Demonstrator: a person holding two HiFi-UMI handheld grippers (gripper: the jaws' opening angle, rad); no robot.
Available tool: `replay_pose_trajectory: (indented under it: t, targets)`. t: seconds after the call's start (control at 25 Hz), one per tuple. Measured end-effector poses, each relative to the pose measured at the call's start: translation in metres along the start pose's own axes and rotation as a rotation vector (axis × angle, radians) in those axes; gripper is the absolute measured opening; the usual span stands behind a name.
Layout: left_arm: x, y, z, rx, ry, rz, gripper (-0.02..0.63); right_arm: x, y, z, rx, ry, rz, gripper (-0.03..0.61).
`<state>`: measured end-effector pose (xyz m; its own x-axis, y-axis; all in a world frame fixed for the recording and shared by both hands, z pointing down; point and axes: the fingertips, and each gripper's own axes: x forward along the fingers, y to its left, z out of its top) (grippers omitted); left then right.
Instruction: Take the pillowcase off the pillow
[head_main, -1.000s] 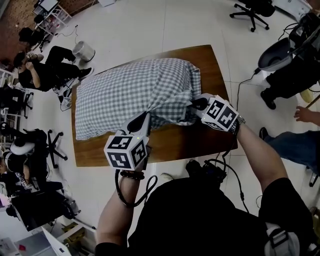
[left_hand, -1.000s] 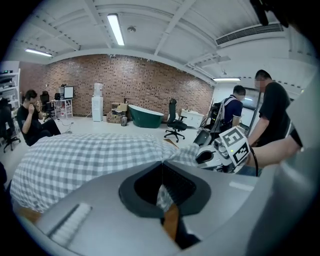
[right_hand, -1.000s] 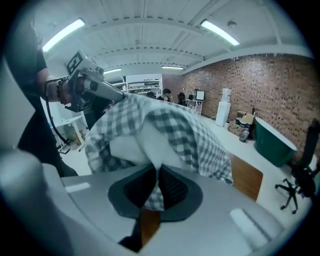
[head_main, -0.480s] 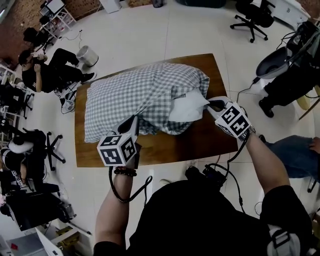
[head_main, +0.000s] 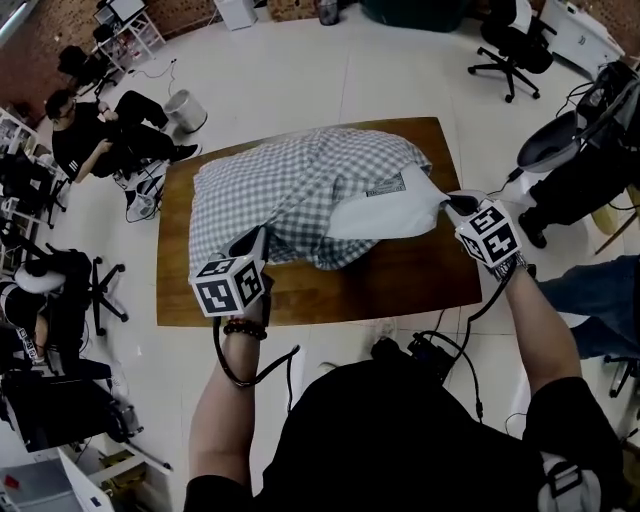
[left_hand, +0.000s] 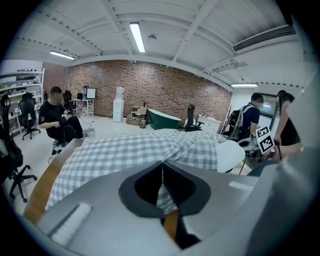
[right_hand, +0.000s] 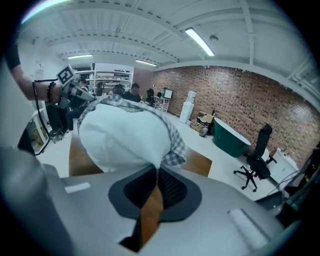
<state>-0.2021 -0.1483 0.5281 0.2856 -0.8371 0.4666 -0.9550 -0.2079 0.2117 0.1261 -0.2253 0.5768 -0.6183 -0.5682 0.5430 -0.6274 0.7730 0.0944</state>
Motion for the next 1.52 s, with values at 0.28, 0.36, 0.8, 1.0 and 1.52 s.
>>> replay_pose_trajectory:
  t: [0.28,0.36,0.8,1.0,1.52]
  targets:
    - [-0.011,0.009,-0.018,0.002,0.037,-0.045,0.006,0.003,0.028,-0.008,0.016,0.064,-0.041,0.012]
    - [-0.014,0.003,-0.022,0.031,0.053,-0.075,0.008,0.007,0.042,-0.011,0.007,0.083,-0.048,0.014]
    - [-0.074,-0.017,-0.002,0.174,0.051,-0.209,0.075,-0.022,0.108,-0.015,-0.131,0.243,-0.097,0.086]
    - [-0.103,-0.028,0.008,0.261,0.061,-0.254,0.083,-0.061,0.124,0.0,-0.093,0.219,-0.142,0.087]
    - [-0.05,-0.104,0.093,0.529,0.13,-0.395,0.119,-0.075,0.084,0.037,0.166,0.09,-0.034,0.169]
